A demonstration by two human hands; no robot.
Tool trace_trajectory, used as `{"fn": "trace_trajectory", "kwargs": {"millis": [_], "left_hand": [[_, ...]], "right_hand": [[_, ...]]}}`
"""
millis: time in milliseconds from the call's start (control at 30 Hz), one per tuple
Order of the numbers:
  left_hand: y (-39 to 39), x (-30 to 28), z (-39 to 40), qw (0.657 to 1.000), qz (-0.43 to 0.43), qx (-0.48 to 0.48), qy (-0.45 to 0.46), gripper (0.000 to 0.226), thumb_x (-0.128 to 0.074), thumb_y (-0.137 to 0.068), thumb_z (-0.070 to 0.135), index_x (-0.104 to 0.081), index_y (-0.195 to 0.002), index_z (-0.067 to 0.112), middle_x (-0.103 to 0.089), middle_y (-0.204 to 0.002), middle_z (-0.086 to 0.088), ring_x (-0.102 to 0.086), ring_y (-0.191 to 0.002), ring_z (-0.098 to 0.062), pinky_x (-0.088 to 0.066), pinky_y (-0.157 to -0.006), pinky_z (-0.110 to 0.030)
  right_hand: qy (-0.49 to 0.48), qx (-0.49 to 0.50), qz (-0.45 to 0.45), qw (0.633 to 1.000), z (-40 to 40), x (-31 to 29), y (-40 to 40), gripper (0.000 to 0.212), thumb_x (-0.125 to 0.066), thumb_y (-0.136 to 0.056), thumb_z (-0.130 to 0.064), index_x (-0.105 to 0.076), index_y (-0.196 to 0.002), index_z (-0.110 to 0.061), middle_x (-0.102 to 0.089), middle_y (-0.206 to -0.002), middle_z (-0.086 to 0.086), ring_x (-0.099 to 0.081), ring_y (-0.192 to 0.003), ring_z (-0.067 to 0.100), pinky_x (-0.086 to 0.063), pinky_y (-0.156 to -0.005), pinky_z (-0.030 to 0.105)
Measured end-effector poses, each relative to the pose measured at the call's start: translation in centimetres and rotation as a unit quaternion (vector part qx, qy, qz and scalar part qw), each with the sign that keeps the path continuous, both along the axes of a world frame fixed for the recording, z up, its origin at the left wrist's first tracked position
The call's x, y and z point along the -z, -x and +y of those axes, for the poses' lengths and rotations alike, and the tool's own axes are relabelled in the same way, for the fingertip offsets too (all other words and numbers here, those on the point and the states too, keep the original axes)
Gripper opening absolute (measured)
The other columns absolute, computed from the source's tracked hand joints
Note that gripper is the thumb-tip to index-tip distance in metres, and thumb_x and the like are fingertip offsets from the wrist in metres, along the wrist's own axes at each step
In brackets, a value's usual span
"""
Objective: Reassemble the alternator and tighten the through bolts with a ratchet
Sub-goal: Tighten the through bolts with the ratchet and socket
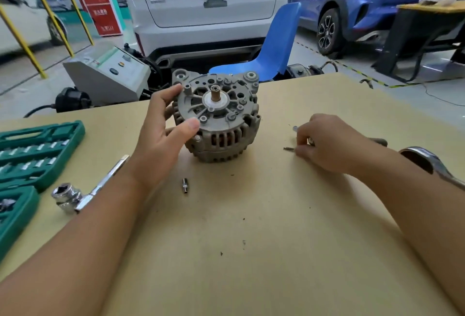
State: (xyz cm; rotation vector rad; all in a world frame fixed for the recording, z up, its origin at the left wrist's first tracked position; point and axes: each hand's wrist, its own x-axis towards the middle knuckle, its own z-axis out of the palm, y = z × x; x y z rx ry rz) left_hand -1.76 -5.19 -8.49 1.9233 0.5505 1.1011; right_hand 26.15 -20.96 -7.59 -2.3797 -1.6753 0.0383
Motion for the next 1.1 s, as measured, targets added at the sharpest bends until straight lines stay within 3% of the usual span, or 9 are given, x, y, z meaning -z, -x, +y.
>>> {"fn": "trace_trajectory", "kwargs": {"millis": [67, 167, 333, 500, 633, 767, 867, 967, 1100], "left_hand": [[-0.6, -0.1, -0.5, 0.998, 0.009, -0.046, -0.037, 0.059, -0.061, -0.084, 0.051, -0.046, -0.141, 0.039, -0.057, -0.129, 0.034, -0.052, -0.128, 0.004, -0.050, -0.099, -0.020], [-1.5, -0.4, -1.5, 0.981, 0.047, -0.150, -0.118, 0.062, -0.062, -0.085, 0.055, -0.048, -0.140, 0.032, -0.046, -0.152, 0.006, -0.041, -0.144, -0.012, -0.041, -0.116, -0.049], [-2.9, -1.5, -3.6, 0.912, 0.118, -0.202, -0.337, 0.060, -0.069, -0.084, 0.059, -0.065, -0.134, 0.027, -0.039, -0.158, -0.013, -0.036, -0.146, -0.031, -0.037, -0.112, -0.052], [-4.0, -1.1, -4.5, 0.893, 0.237, -0.167, -0.344, 0.052, -0.063, -0.090, 0.046, -0.066, -0.139, 0.029, -0.048, -0.158, -0.008, -0.028, -0.153, -0.035, -0.036, -0.111, -0.063], [-2.9, -1.7, -2.7, 0.903, 0.226, -0.104, -0.350, 0.050, -0.063, -0.091, 0.034, -0.065, -0.141, 0.026, -0.047, -0.158, -0.007, -0.025, -0.155, -0.032, -0.031, -0.119, -0.063], [-1.1, -2.3, -0.8, 0.918, 0.218, -0.009, -0.330, 0.047, -0.064, -0.093, 0.023, -0.062, -0.139, 0.028, -0.043, -0.161, -0.002, -0.018, -0.159, -0.027, -0.020, -0.126, -0.054], [0.4, -2.7, 0.0, 0.932, 0.193, 0.024, -0.304, 0.038, -0.067, -0.092, 0.026, -0.065, -0.130, 0.026, -0.046, -0.159, 0.001, -0.021, -0.159, -0.023, -0.023, -0.125, -0.056], [0.3, -2.5, -0.7, 0.934, 0.152, -0.035, -0.322, 0.034, -0.068, -0.088, 0.043, -0.074, -0.112, 0.021, -0.059, -0.146, 0.000, -0.040, -0.148, -0.025, -0.034, -0.118, -0.057], [-1.7, -1.9, -2.6, 0.875, 0.076, -0.200, -0.434, 0.029, -0.080, -0.085, 0.036, -0.079, -0.094, 0.008, -0.069, -0.118, -0.012, -0.061, -0.112, -0.037, -0.047, -0.094, -0.054]], "right_hand": [[0.018, 0.007, -0.015, 1.000, 0.0, 0.1, 0.3, 0.013, -0.064, -0.098, -0.036, -0.063, -0.088, -0.028, -0.051, -0.098, -0.005, -0.057, -0.092, 0.023, -0.049, -0.079, 0.035], [0.030, 0.022, -0.030, 0.999, -0.3, -0.3, 0.7, 0.014, -0.056, -0.102, -0.038, -0.062, -0.096, -0.028, -0.054, -0.107, -0.001, -0.057, -0.096, 0.026, -0.050, -0.082, 0.038], [-0.061, 0.055, 0.037, 0.996, -1.3, -1.8, 1.2, 0.020, -0.052, -0.104, -0.037, -0.062, -0.090, -0.026, -0.064, -0.104, -0.002, -0.060, -0.086, 0.023, -0.053, -0.077, 0.038], [-0.094, 0.037, 0.109, 0.989, -2.1, -2.7, 2.4, 0.018, -0.055, -0.103, -0.038, -0.063, -0.089, -0.029, -0.066, -0.088, -0.005, -0.062, -0.079, 0.019, -0.056, -0.074, 0.040], [-0.131, 0.033, 0.123, 0.983, -2.0, -2.6, 2.7, 0.014, -0.059, -0.101, -0.038, -0.065, -0.091, -0.030, -0.066, -0.086, -0.007, -0.062, -0.078, 0.017, -0.055, -0.070, 0.037], [-0.239, 0.033, 0.140, 0.960, -2.1, -2.4, 3.2, 0.014, -0.075, -0.090, -0.040, -0.067, -0.080, -0.033, -0.064, -0.073, -0.012, -0.060, -0.073, 0.006, -0.047, -0.061, 0.026], [-0.318, 0.004, 0.173, 0.932, -2.1, -2.2, 3.8, 0.016, -0.081, -0.084, -0.042, -0.069, -0.078, -0.033, -0.064, -0.065, -0.011, -0.061, -0.069, 0.003, -0.041, -0.056, 0.021], [-0.379, -0.035, 0.202, 0.903, -1.9, -2.0, 4.6, 0.016, -0.082, -0.082, -0.041, -0.071, -0.080, -0.030, -0.065, -0.066, -0.013, -0.059, -0.064, 0.006, -0.037, -0.054, 0.012], [-0.430, -0.075, 0.256, 0.862, -1.8, -1.9, 5.8, 0.012, -0.080, -0.082, -0.036, -0.071, -0.079, -0.029, -0.069, -0.070, -0.010, -0.066, -0.065, 0.012, -0.045, -0.055, 0.017]]}}
